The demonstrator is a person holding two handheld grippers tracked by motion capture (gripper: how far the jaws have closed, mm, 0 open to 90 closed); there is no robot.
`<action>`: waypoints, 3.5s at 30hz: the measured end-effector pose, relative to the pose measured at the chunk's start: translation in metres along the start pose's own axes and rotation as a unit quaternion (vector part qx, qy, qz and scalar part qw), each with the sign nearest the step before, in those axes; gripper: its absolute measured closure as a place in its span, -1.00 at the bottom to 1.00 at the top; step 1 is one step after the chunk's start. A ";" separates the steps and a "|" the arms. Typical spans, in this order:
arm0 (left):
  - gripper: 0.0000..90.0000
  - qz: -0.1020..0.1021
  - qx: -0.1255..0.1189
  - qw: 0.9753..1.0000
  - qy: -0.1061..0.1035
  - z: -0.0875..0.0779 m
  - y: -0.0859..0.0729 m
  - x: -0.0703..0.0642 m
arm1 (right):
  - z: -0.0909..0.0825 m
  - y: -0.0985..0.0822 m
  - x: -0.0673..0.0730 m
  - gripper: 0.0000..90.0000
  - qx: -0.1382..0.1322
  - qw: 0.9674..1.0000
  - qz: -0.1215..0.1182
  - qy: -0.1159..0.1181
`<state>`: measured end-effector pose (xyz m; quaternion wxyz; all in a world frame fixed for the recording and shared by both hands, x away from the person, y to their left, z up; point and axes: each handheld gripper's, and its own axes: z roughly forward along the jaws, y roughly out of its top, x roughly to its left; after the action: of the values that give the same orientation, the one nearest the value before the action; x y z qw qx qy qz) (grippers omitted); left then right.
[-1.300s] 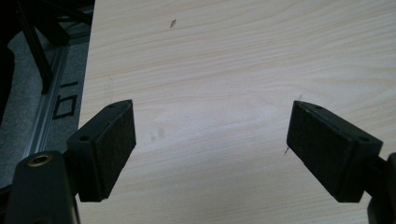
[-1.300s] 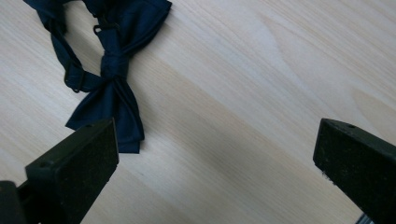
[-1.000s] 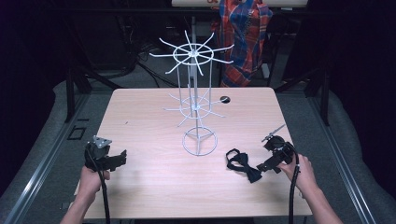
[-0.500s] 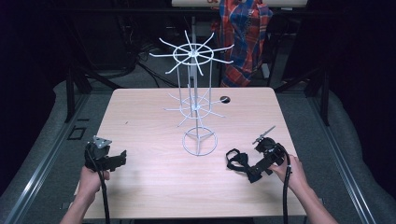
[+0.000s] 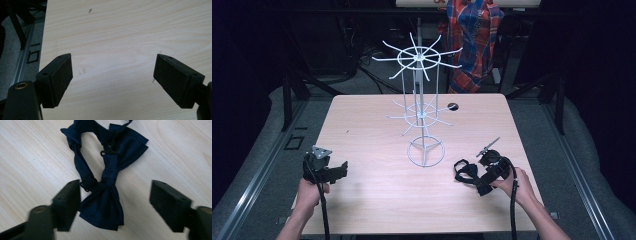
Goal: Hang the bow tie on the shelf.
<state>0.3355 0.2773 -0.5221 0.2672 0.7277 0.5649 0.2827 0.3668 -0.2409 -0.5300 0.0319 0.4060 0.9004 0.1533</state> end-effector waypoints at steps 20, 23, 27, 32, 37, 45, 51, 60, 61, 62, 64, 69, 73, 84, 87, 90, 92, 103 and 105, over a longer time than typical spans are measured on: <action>-0.65 0.002 0.004 1.000 -0.002 0.000 0.000 0.000 | 0.010 0.003 0.013 0.46 0.029 0.998 -0.043 -0.043; -0.65 0.003 0.001 1.000 -0.002 0.000 0.000 -0.001 | 0.011 0.002 0.013 0.54 0.029 0.998 -0.044 -0.044; -0.64 0.003 0.001 1.000 -0.002 0.000 0.000 -0.001 | 0.011 0.002 0.013 0.59 0.032 0.997 -0.043 -0.048; -0.65 0.003 0.001 1.000 -0.001 0.000 0.000 -0.001 | 0.012 0.003 0.013 0.53 0.036 0.997 -0.040 -0.050; -0.65 0.003 0.001 1.000 0.000 0.000 0.000 -0.001 | 0.014 0.004 0.016 0.63 0.045 0.996 -0.051 -0.064; -0.65 0.003 0.001 1.000 -0.001 0.000 0.000 -0.001 | 0.010 0.003 0.014 0.68 0.026 0.996 -0.047 -0.070; -0.65 0.004 0.000 1.000 -0.003 0.000 0.000 -0.001 | 0.002 0.002 0.011 0.68 0.003 0.997 -0.038 -0.070; -0.65 0.004 0.000 1.000 -0.003 0.000 0.000 -0.001 | -0.003 0.001 0.008 0.67 -0.011 0.997 -0.034 -0.072; -0.64 0.004 0.001 1.000 -0.003 0.001 -0.001 -0.002 | -0.005 0.001 0.008 0.67 -0.017 0.997 -0.033 -0.075; -0.64 0.004 0.001 1.000 -0.003 0.001 -0.001 -0.002 | -0.005 0.001 0.008 0.67 -0.017 0.996 -0.034 -0.075; -0.65 0.003 0.001 1.000 -0.004 0.001 0.000 -0.002 | -0.007 0.001 0.008 0.67 -0.024 0.997 -0.032 -0.073; -0.65 0.004 0.002 1.000 -0.003 0.001 0.000 -0.002 | -0.010 0.001 0.008 0.67 -0.030 0.996 -0.032 -0.081; -0.64 0.004 0.002 1.000 -0.003 0.001 0.000 -0.002 | -0.013 0.001 0.008 0.67 -0.040 0.995 -0.032 -0.082; -0.65 0.007 0.002 1.000 -0.004 0.001 0.000 -0.002 | -0.018 0.000 0.008 0.67 -0.050 0.995 -0.028 -0.085; -0.64 0.006 0.001 1.000 -0.004 0.001 0.000 -0.002 | -0.021 0.000 0.008 0.67 -0.055 0.994 -0.027 -0.087; -0.65 0.007 0.001 1.000 -0.004 0.000 0.000 -0.003 | -0.022 -0.001 0.009 0.67 -0.073 0.994 -0.019 -0.078; -0.65 0.007 0.001 1.000 -0.004 0.000 0.000 -0.003 | -0.026 0.000 0.009 0.67 -0.067 0.994 -0.027 -0.082; -0.64 0.007 0.002 1.000 -0.004 0.000 0.000 -0.002 | -0.031 0.003 0.014 0.67 -0.082 0.993 -0.031 -0.083; -0.64 0.006 0.001 1.000 -0.004 0.000 0.000 -0.002 | -0.032 0.003 0.014 0.67 -0.079 0.993 -0.035 -0.086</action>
<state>0.3352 0.2755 -0.5224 0.2670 0.7328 0.5593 0.2807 0.3538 -0.2371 -0.4982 0.1461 0.3824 0.8929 0.1875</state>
